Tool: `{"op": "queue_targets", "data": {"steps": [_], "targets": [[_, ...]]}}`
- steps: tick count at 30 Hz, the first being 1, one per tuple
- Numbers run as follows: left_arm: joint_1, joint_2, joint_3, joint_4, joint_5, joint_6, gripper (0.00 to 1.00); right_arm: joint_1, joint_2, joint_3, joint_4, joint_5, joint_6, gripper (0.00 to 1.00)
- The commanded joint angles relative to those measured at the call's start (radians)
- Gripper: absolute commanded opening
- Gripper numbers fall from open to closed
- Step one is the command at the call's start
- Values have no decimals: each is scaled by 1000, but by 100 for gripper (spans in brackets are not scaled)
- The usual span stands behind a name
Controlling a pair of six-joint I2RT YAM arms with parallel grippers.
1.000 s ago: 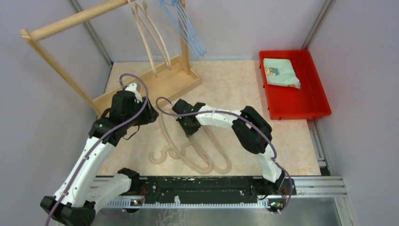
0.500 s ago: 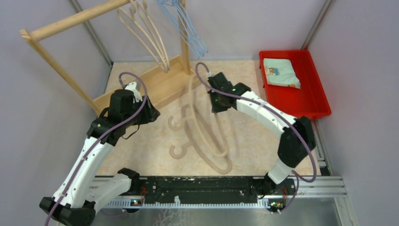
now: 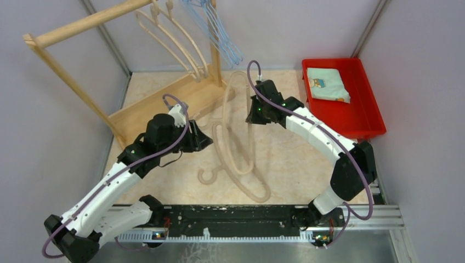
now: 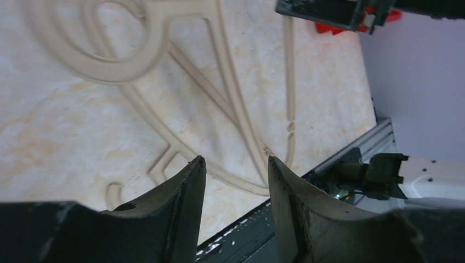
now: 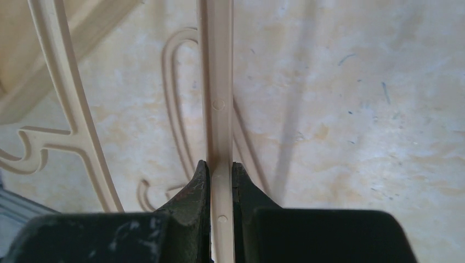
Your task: Organize the hangers
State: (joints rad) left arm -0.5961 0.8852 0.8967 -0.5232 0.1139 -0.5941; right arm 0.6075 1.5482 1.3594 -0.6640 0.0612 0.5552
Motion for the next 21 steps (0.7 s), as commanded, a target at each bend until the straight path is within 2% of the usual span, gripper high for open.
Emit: {"op": "queue_targets", "data": {"steps": [1, 9, 18, 21], "targets": [[-102, 37, -13, 179, -2, -43, 52, -2, -18, 15, 229, -103, 162, 0], [-162, 65, -57, 213, -65, -43, 53, -1, 4, 87, 301, -145, 230, 0], [-180, 58, -101, 220, -106, -29, 54, -10, 11, 138, 295, -247, 255, 0], [-189, 53, -97, 224, -106, -32, 55, -11, 15, 148, 271, -236, 236, 0]]}}
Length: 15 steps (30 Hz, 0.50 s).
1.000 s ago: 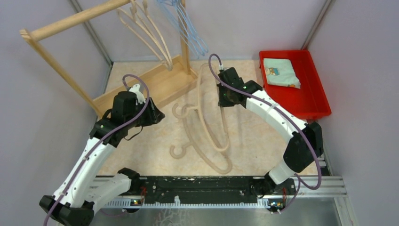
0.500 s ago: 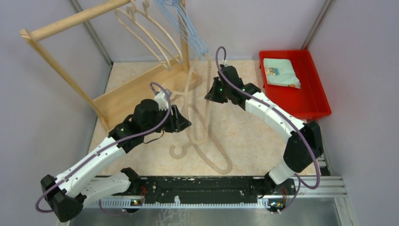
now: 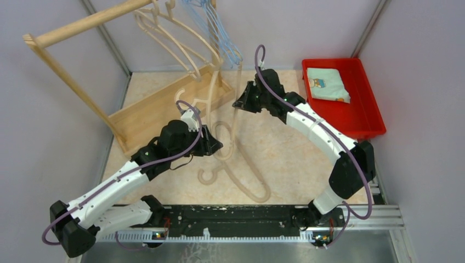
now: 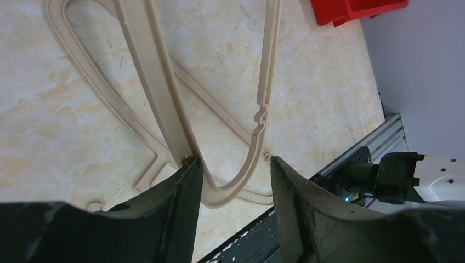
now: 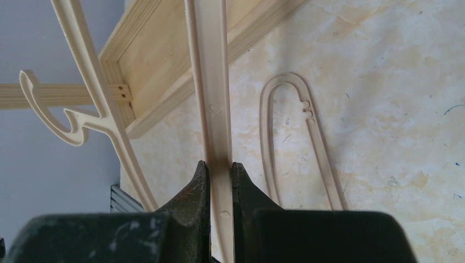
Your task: Organize the hangers
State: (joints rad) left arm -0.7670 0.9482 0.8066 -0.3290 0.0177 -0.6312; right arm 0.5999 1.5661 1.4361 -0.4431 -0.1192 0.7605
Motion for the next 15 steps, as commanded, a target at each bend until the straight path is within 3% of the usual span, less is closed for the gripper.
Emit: {"op": "queue_targets", "data": {"steps": [1, 9, 15], "targets": [[-20, -14, 2, 27, -13, 8, 56, -4, -6, 71, 41, -41, 18, 0], [-23, -23, 125, -68, -5, 40, 61, -36, -16, 24, 30, -15, -20, 0], [-22, -30, 130, -118, -24, 54, 62, -49, -20, 45, 11, -22, -30, 0]]}}
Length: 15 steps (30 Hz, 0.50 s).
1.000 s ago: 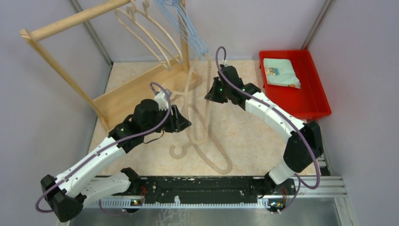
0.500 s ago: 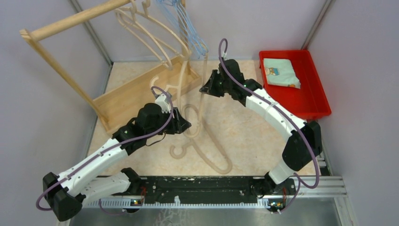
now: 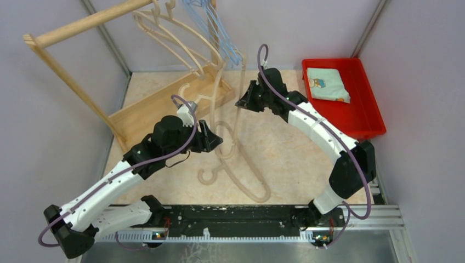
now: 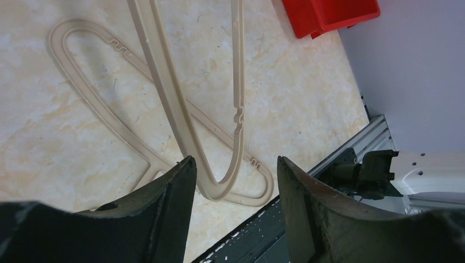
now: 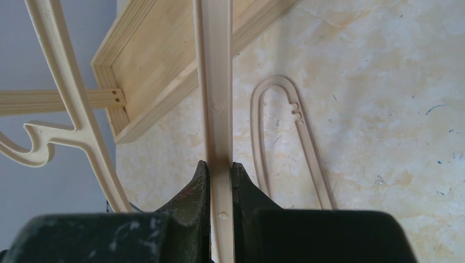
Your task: Organize the hangers
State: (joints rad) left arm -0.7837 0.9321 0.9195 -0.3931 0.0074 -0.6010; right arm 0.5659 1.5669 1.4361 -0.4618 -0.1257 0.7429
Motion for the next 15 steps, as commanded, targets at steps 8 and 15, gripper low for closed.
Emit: {"op": "queue_targets", "data": {"steps": [8, 15], "targets": [[-6, 5, -57, -14, -7, 32, 68, -16, -27, 69, 21, -71, 5, 0], [-6, 35, -125, 136, 14, 32, 79, -14, -17, 78, 48, -174, 47, 0]]}}
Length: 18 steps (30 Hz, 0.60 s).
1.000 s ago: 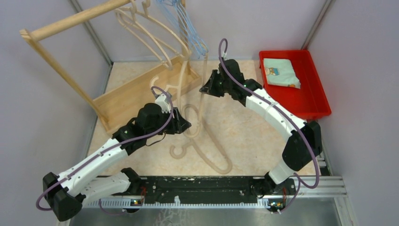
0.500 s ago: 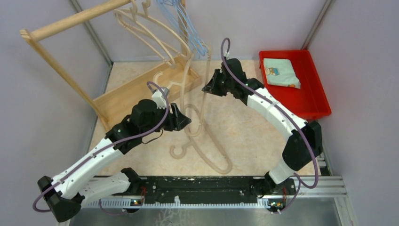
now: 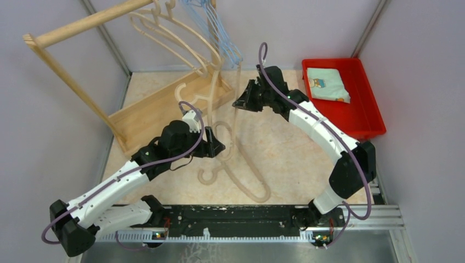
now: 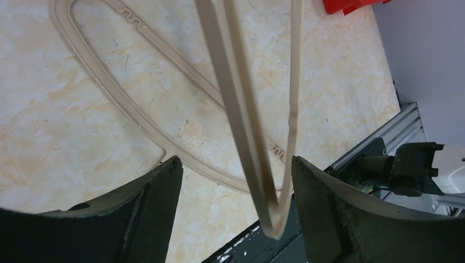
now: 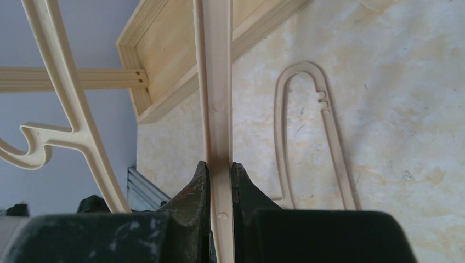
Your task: Organize the hangers
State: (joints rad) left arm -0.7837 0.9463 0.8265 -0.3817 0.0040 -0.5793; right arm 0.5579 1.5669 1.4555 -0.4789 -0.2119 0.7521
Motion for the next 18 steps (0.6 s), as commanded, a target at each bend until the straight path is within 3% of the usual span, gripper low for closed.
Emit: {"op": "queue_targets", "data": {"steps": [1, 6, 13, 14, 15, 17, 18], "targets": [[-6, 36, -33, 134, 19, 8, 79, -4, -19, 55, 75, -100, 49, 0], [-6, 68, -27, 195, 19, -3, 79, 26, -8, 59, 66, -136, 60, 0], [-5, 38, -5, 137, -27, -22, 8, 37, -1, 18, 41, -96, 48, 0], [-6, 27, -6, 116, -43, -30, 1, 36, 5, 20, 30, -91, 44, 0], [-6, 17, -5, 93, -59, -36, 0, 36, 12, 22, 18, -84, 38, 0], [-5, -11, -2, 43, -94, -55, 0, 37, 26, 34, -19, -56, 27, 13], [-5, -21, 2, 11, -127, -68, 0, 36, 34, 46, -47, -31, 19, 29]]}}
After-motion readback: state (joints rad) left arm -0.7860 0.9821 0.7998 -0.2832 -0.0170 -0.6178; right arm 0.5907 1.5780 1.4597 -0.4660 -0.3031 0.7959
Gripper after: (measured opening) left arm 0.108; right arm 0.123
